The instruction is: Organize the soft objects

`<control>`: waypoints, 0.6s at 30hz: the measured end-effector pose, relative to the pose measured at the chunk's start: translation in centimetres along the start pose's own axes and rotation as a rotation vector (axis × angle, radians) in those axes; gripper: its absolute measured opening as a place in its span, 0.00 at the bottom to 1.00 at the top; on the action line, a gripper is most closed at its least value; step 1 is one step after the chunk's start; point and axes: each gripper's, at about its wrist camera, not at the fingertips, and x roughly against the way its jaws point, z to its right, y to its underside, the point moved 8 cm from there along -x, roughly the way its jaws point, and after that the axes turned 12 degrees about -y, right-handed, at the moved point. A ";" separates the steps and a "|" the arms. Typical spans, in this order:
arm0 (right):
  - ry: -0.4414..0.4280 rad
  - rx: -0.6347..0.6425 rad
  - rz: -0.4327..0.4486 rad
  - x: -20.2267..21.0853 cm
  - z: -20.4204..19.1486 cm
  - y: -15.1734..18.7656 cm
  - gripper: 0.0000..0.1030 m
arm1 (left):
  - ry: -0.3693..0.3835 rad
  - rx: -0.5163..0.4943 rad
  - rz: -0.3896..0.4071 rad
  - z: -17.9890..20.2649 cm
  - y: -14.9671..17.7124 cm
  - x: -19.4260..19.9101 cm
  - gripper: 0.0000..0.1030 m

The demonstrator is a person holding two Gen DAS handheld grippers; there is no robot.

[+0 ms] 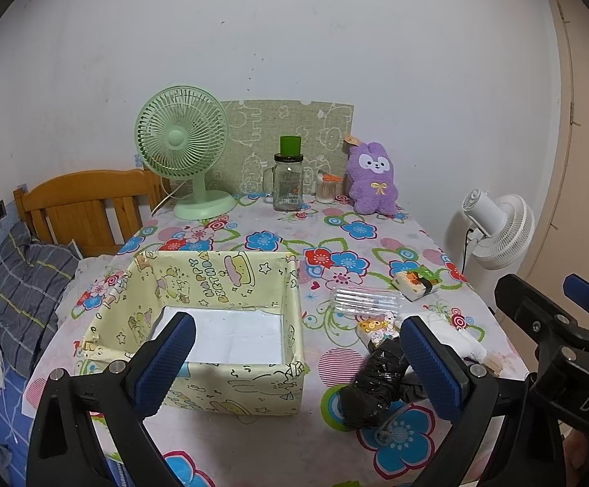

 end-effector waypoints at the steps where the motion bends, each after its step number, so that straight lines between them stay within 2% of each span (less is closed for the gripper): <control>1: 0.001 0.000 -0.001 0.0 0.0 0.0 1.00 | 0.000 -0.001 0.001 0.1 0.0 0.1 0.98; 18: 0.002 -0.001 -0.007 -0.1 0.2 0.3 1.00 | 0.023 -0.014 0.000 0.9 0.2 0.0 0.95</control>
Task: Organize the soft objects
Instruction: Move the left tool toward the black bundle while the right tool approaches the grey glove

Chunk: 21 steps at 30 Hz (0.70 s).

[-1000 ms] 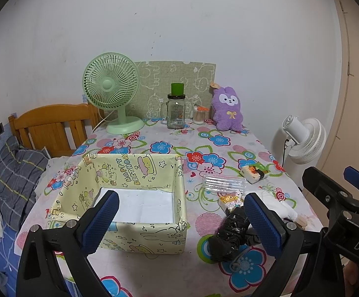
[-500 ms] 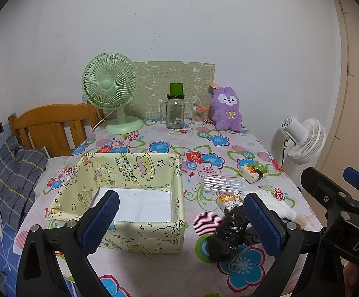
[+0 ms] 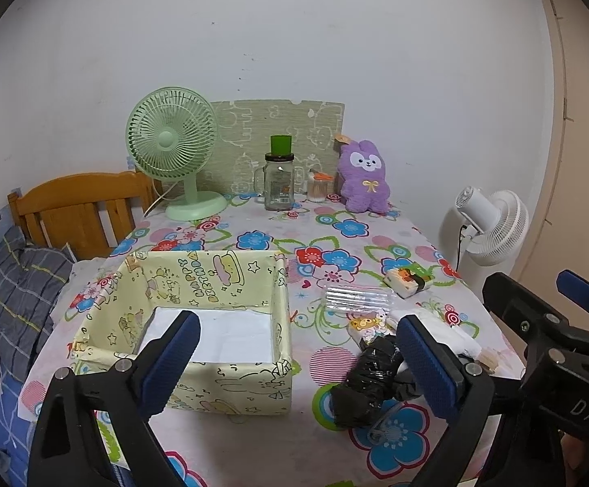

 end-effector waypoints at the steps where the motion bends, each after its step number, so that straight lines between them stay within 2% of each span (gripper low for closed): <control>1: 0.000 -0.001 -0.001 -0.1 0.1 0.0 1.00 | 0.002 0.000 0.000 0.0 0.0 0.0 0.95; 6: 0.003 -0.006 -0.006 -0.2 0.3 0.2 1.00 | 0.009 0.004 0.005 0.3 0.3 0.0 0.94; 21: -0.005 -0.009 -0.044 -1.8 1.4 2.2 0.94 | 0.065 -0.009 -0.061 3.2 2.8 -1.7 0.88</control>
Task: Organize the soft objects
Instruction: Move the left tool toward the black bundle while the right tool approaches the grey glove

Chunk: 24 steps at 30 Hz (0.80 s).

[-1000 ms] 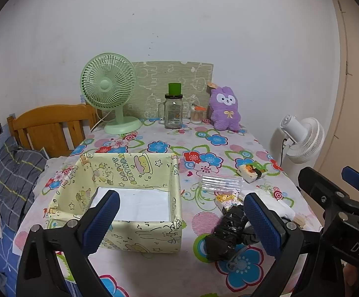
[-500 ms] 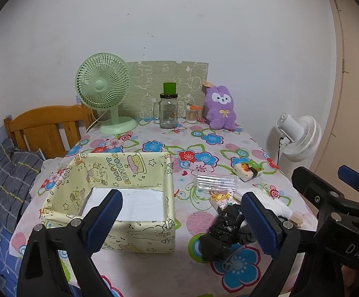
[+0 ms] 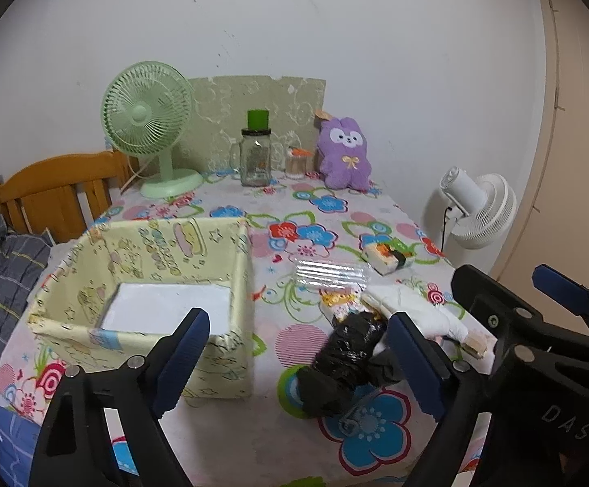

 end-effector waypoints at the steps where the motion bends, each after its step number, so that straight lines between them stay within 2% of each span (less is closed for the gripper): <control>1: -0.001 -0.002 -0.004 -0.2 0.1 0.2 0.94 | 0.006 -0.002 -0.002 0.2 0.2 -0.1 0.87; 15: -0.031 -0.026 -0.097 -3.5 1.3 3.5 0.91 | 0.047 -0.068 -0.104 3.0 3.2 -3.2 0.77; 19: -0.034 -0.031 -0.122 -4.4 1.4 4.3 0.91 | 0.046 -0.081 -0.129 3.5 4.0 -4.1 0.73; 24: -0.039 -0.051 -0.163 -5.6 1.8 5.4 0.89 | 0.028 -0.100 -0.138 3.8 4.8 -5.0 0.71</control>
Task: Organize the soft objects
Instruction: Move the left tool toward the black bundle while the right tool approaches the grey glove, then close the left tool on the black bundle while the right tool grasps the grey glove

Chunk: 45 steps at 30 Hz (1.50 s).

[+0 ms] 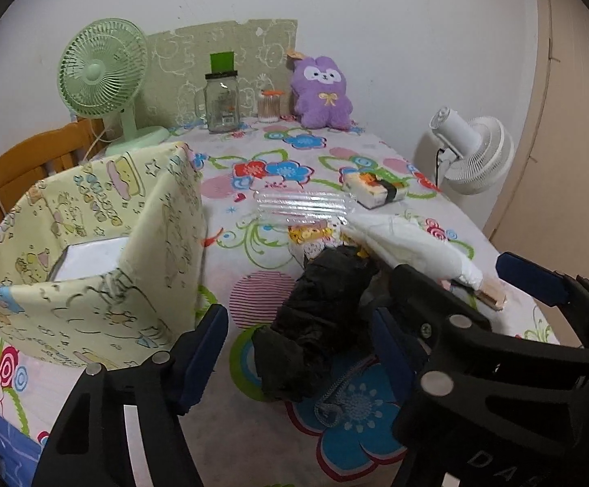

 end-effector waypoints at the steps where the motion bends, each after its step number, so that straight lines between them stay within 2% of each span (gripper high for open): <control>1: 0.001 -0.008 -0.007 -0.3 0.1 0.2 0.88 | 0.003 -0.002 -0.006 0.1 0.1 -0.2 0.70; 3: 0.008 -0.025 -0.013 -0.6 0.4 0.4 0.85 | 0.006 -0.011 -0.018 0.3 0.4 -0.6 0.69; 8: 0.008 -0.027 -0.046 -1.7 0.7 1.0 0.85 | 0.003 -0.014 -0.043 0.2 0.7 -1.7 0.65; 12: 0.004 -0.044 -0.070 -2.6 0.8 1.5 0.82 | 0.008 -0.035 -0.065 0.7 1.1 -2.5 0.54; 14: -0.003 -0.051 -0.087 -3.2 0.8 1.8 0.80 | 0.012 -0.044 -0.070 0.9 1.3 -2.6 0.52; 19: -0.037 -0.062 -0.116 -4.1 0.4 2.3 0.70 | 0.012 -0.050 -0.081 0.9 1.5 -3.1 0.46; 21: -0.057 -0.069 -0.124 -4.3 0.3 2.4 0.63 | 0.018 -0.047 -0.086 0.9 1.5 -3.1 0.44; 24: -0.071 -0.083 -0.128 -4.4 0.2 2.4 0.60 | 0.026 -0.049 -0.086 1.0 1.5 -3.0 0.40; 34: -0.066 -0.069 -0.103 -3.0 -0.5 1.3 0.58 | 0.063 -0.030 -0.057 0.9 0.4 -1.3 0.31; 45: -0.055 -0.036 -0.042 -0.5 -1.9 -1.2 0.58 | 0.075 -0.013 0.011 0.0 -2.0 1.3 0.29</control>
